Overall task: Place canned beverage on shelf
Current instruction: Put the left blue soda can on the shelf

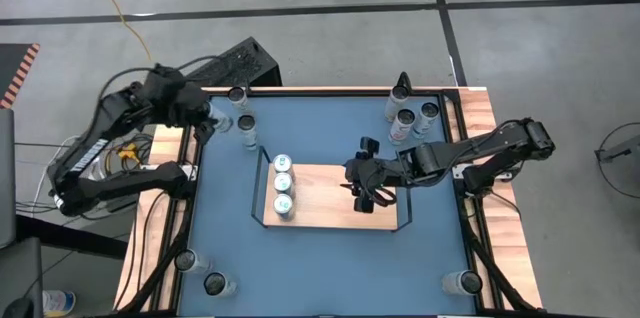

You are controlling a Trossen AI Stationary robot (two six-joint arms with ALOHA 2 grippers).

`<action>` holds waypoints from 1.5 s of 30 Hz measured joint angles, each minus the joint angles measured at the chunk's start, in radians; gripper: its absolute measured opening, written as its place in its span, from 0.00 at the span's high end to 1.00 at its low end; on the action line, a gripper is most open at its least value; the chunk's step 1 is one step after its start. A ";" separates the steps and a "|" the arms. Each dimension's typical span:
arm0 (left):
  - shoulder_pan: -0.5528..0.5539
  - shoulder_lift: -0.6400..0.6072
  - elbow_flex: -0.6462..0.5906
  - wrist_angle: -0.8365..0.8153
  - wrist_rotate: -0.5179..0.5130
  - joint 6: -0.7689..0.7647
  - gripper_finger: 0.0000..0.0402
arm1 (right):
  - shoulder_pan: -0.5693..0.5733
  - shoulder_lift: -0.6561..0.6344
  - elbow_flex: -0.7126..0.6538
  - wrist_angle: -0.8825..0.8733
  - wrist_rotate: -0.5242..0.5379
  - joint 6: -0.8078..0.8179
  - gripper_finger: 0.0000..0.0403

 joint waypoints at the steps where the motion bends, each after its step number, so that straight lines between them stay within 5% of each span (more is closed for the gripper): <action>1: -0.020 0.002 0.022 0.008 0.014 -0.011 0.40 | 0.000 0.000 0.000 0.000 0.000 0.000 0.46; 16: -0.339 0.148 0.128 0.199 -0.009 -0.052 0.40 | -0.039 -0.103 0.000 -0.048 0.015 -0.018 0.46; 22: -0.456 0.284 0.148 0.288 -0.007 -0.011 0.40 | -0.049 -0.187 0.001 -0.119 0.065 0.005 0.46; 30: -0.603 0.510 0.327 0.270 -0.068 0.076 0.40 | -0.062 -0.244 0.000 -0.168 0.067 0.054 0.46; 37: -0.641 0.717 0.508 0.143 -0.098 0.049 0.40 | -0.062 -0.226 0.000 -0.181 0.067 0.055 0.46; 45: -0.641 0.855 0.534 0.106 -0.148 -0.021 0.40 | -0.062 -0.213 0.000 -0.210 0.065 0.055 0.46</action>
